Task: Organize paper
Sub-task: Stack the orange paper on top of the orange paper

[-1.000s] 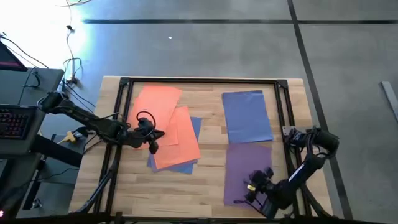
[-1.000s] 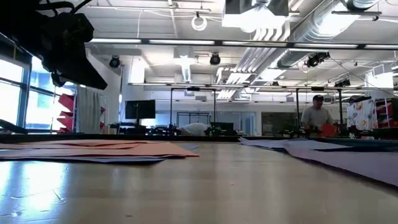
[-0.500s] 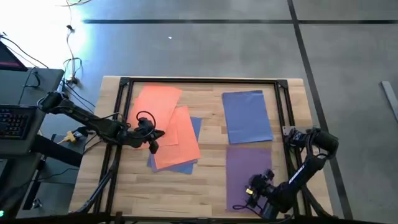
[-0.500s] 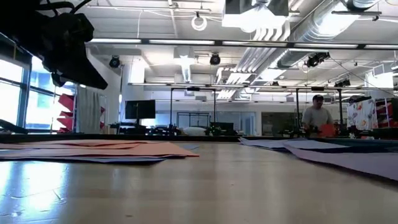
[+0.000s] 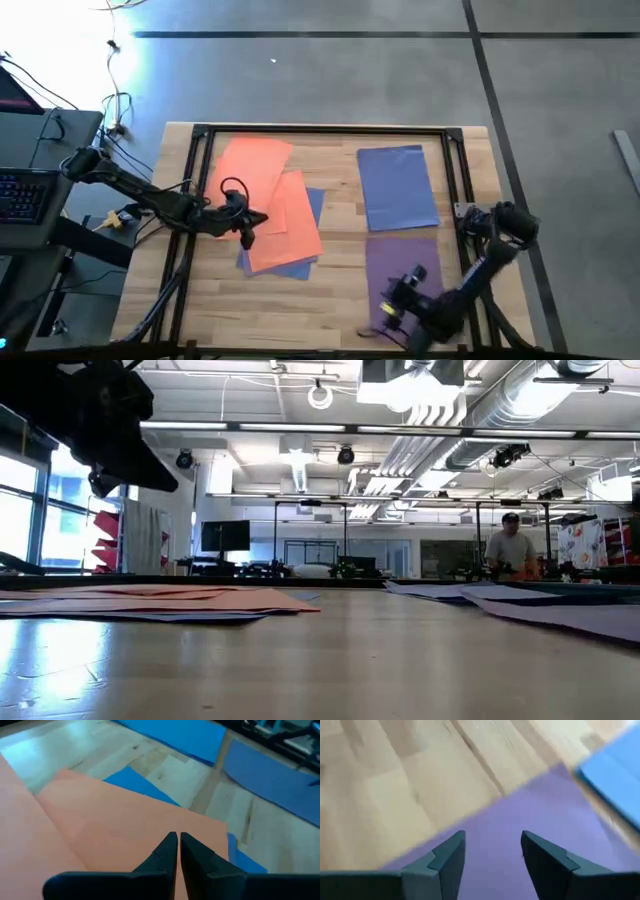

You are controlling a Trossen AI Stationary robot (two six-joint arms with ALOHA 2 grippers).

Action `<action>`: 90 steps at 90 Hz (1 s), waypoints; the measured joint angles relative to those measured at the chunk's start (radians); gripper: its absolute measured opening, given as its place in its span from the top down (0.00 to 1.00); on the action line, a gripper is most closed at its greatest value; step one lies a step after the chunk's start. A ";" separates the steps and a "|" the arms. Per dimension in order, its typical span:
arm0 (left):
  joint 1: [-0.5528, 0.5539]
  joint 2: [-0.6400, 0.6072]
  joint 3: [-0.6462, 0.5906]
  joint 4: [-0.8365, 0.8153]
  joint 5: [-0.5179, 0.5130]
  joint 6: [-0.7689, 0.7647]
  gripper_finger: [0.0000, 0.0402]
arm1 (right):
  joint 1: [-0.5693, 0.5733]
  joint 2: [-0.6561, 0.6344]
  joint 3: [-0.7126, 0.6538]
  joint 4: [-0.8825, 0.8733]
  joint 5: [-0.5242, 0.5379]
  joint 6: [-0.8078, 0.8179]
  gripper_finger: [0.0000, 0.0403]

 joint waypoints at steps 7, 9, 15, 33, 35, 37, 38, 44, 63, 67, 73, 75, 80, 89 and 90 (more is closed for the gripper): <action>0.000 0.000 0.035 -0.067 -0.005 -0.004 1.00 | -0.129 0.000 -0.032 0.202 -0.052 -0.341 0.54; 0.000 0.000 0.044 -0.089 -0.010 -0.003 1.00 | -0.167 0.000 -0.039 0.257 -0.080 -0.450 0.54; 0.000 0.000 0.063 -0.146 -0.028 -0.004 1.00 | -0.274 0.000 -0.047 0.402 -0.158 -0.739 0.53; 0.013 0.000 0.077 -0.255 -0.042 -0.015 1.00 | -0.523 0.011 -0.047 0.765 -0.453 -1.242 0.52; 0.016 0.000 0.077 -0.268 -0.048 -0.025 1.00 | -0.549 0.019 -0.046 0.803 -0.505 -1.252 0.52; 0.018 0.000 0.077 -0.281 -0.052 -0.037 1.00 | -0.575 0.030 -0.046 0.841 -0.553 -1.255 0.52; 0.019 0.000 0.077 -0.289 -0.054 -0.043 1.00 | -0.588 0.037 -0.045 0.860 -0.576 -1.256 0.52; 0.025 0.001 0.077 -0.337 -0.055 -0.074 1.00 | -0.648 0.092 -0.045 0.968 -0.687 -1.262 0.52; 0.026 0.038 0.076 -0.375 -0.075 -0.101 1.00 | -0.715 0.211 -0.039 1.064 -0.763 -1.293 0.52; 0.026 0.048 0.076 -0.376 -0.073 -0.101 1.00 | -0.715 0.215 -0.039 1.036 -0.766 -1.278 0.52; 0.026 0.061 0.076 -0.375 -0.077 -0.101 1.00 | -0.704 0.216 -0.037 0.996 -0.772 -1.246 0.52; 0.026 0.065 0.076 -0.375 -0.078 -0.101 1.00 | -0.695 0.215 -0.035 0.983 -0.772 -1.230 0.52; 0.026 0.074 0.076 -0.375 -0.088 -0.101 1.00 | -0.666 0.212 -0.034 0.959 -0.772 -1.187 0.52; 0.030 0.089 0.076 -0.374 -0.117 -0.102 1.00 | -0.604 0.209 -0.032 0.924 -0.782 -1.103 0.52; 0.031 0.091 0.076 -0.374 -0.119 -0.102 1.00 | -0.597 0.209 -0.032 0.922 -0.782 -1.095 0.52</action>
